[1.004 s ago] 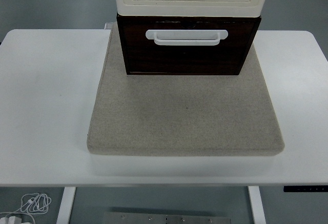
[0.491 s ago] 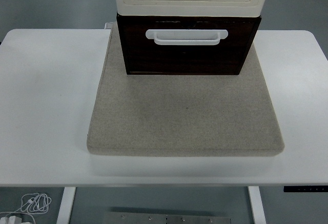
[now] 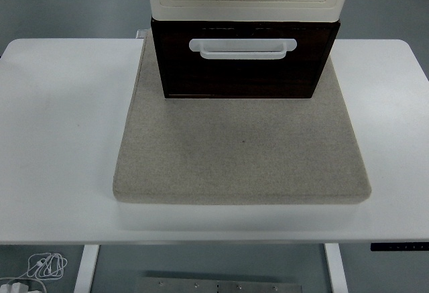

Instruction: Open the drawer under the combination cabinet

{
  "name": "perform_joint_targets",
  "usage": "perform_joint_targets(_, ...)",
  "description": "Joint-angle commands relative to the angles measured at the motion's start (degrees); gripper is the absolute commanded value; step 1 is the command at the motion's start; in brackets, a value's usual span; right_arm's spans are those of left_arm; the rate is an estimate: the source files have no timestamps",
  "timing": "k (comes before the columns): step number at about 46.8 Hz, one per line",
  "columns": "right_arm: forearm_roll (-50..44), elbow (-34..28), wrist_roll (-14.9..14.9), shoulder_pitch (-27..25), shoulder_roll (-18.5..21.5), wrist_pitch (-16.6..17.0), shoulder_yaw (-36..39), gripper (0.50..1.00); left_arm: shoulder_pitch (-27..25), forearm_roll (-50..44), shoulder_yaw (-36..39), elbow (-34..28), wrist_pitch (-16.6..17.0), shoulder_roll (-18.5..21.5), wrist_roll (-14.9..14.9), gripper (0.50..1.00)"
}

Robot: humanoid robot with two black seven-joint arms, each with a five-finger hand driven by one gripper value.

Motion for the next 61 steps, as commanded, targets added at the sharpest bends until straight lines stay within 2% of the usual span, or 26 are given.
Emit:
perform_joint_targets(1, 0.0, 0.0, 0.0, 0.0, 0.0, 0.0, 0.0, 0.926, -0.54, 0.0, 1.96, -0.24, -2.49, 0.38, 1.51, 1.0)
perform_joint_targets(9, 0.0, 0.0, 0.0, 0.0, 0.0, 0.0, 0.0, 0.926, -0.8, 0.0, 4.77, -0.59, -7.76, 1.26, 8.19, 1.0)
perform_joint_targets(22, 0.0, 0.0, 0.0, 0.0, 0.0, 0.0, 0.0, 0.926, -2.73, 0.08, 10.14, -1.21, -8.56, 1.61, 13.47, 1.0)
perform_joint_targets(33, 0.0, 0.0, 0.0, 0.0, 0.0, 0.0, 0.0, 0.926, -1.94, 1.22, 13.39, -0.25, -7.86, 0.12, 13.91, 1.0)
perform_joint_targets(44, 0.0, 0.0, 0.0, 0.0, 0.0, 0.0, 0.0, 0.926, -1.42, 3.42, 13.57, 5.9, -7.5, -5.41, 14.0, 1.0)
perform_joint_targets(54, 0.0, 0.0, 0.0, 0.0, 0.0, 0.0, 0.0, 0.926, -1.33, 3.43, 15.59, 9.16, -7.5, -10.42, 14.0, 1.0)
perform_joint_targets(61, 0.0, 0.0, 0.0, 0.0, 0.0, 0.0, 0.0, 0.926, -1.24, 3.43, 16.03, 10.74, -7.5, -12.45, 14.0, 1.0)
